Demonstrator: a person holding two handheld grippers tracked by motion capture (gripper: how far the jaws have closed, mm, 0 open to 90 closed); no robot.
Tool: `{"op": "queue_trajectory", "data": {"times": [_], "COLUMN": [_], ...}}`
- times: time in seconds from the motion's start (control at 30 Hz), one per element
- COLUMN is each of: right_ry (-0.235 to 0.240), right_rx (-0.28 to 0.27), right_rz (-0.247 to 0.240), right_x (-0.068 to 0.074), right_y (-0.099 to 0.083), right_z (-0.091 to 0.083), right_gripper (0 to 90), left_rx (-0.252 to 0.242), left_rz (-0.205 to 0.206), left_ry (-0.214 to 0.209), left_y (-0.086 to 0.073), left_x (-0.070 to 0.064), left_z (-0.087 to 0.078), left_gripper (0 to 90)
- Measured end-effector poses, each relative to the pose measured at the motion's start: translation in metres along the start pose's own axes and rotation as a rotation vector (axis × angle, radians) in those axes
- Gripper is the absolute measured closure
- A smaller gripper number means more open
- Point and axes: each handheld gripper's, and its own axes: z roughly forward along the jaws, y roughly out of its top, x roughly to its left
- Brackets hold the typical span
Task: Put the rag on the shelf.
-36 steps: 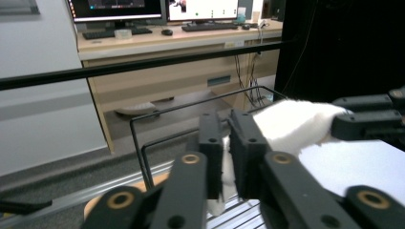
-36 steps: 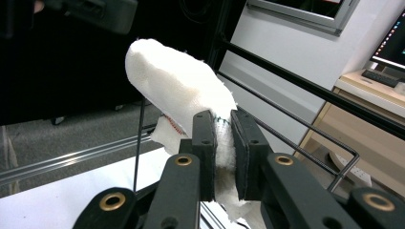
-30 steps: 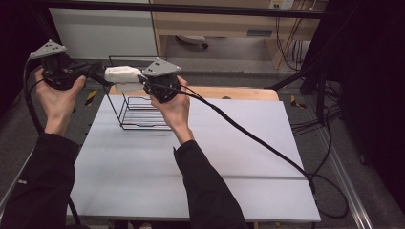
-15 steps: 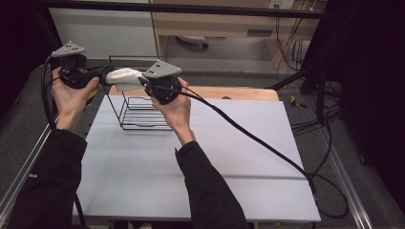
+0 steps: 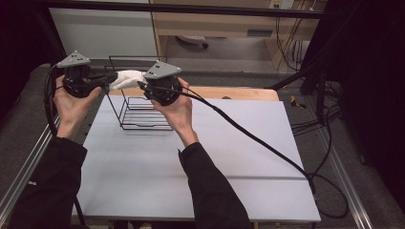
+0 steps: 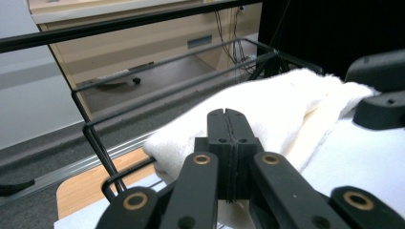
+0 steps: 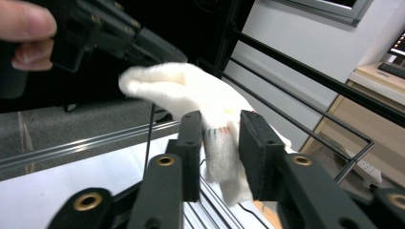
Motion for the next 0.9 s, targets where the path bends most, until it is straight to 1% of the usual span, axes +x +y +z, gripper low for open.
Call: {"op": "queue_trajectory", "data": {"times": [0.07,0.13,0.2,0.3,0.37,0.43,0.5,0.53,0.63,0.7,0.77,0.9], "right_ry": [0.006,0.003,0.006,0.027,0.039,0.035,0.037,0.039,0.032,0.026,0.021,0.01], "right_rx": [-0.004,-0.011,-0.013,-0.01,0.009,0.038,0.055,0.064,0.083,0.093,0.104,0.106], "right_rz": [0.004,0.004,0.014,0.036,0.05,0.054,0.071,0.076,0.087,0.098,0.098,0.101], "right_x": [0.001,0.0,-0.001,-0.001,-0.001,-0.001,-0.001,-0.002,-0.003,-0.003,-0.004,-0.004], "right_y": [0.001,0.003,0.004,0.004,0.002,-0.002,-0.007,-0.009,-0.015,-0.018,-0.021,-0.024], "right_z": [-0.002,-0.004,-0.006,-0.006,-0.003,0.002,0.007,0.01,0.016,0.02,0.024,0.029], "right_gripper": [67.1,67.2,71.2,82.1,86.2,88.9,89.9,90.0,90.0,90.0,89.9,89.9], "left_rx": [0.002,0.009,0.014,0.018,0.019,0.02,0.02,0.021,0.026,0.02,0.016,0.009], "left_rz": [0.003,0.007,0.011,0.016,0.017,0.018,0.025,0.034,0.041,0.036,0.03,0.023], "left_ry": [-0.003,-0.004,-0.008,-0.009,-0.012,-0.012,-0.007,-0.006,0.001,0.006,0.01,0.023], "left_y": [-0.003,-0.006,-0.009,-0.014,-0.017,-0.02,-0.022,-0.023,-0.027,-0.029,-0.032,-0.035], "left_x": [-0.001,-0.002,-0.003,-0.004,-0.004,-0.005,-0.005,-0.006,-0.006,-0.006,-0.005,-0.003], "left_z": [0.001,0.002,0.002,0.003,0.005,0.006,0.006,0.007,0.008,0.01,0.012,0.015], "left_gripper": [90.0,90.0,90.0,90.0,90.0,90.0,90.0,90.0,90.0,90.0,90.0,90.0]}}
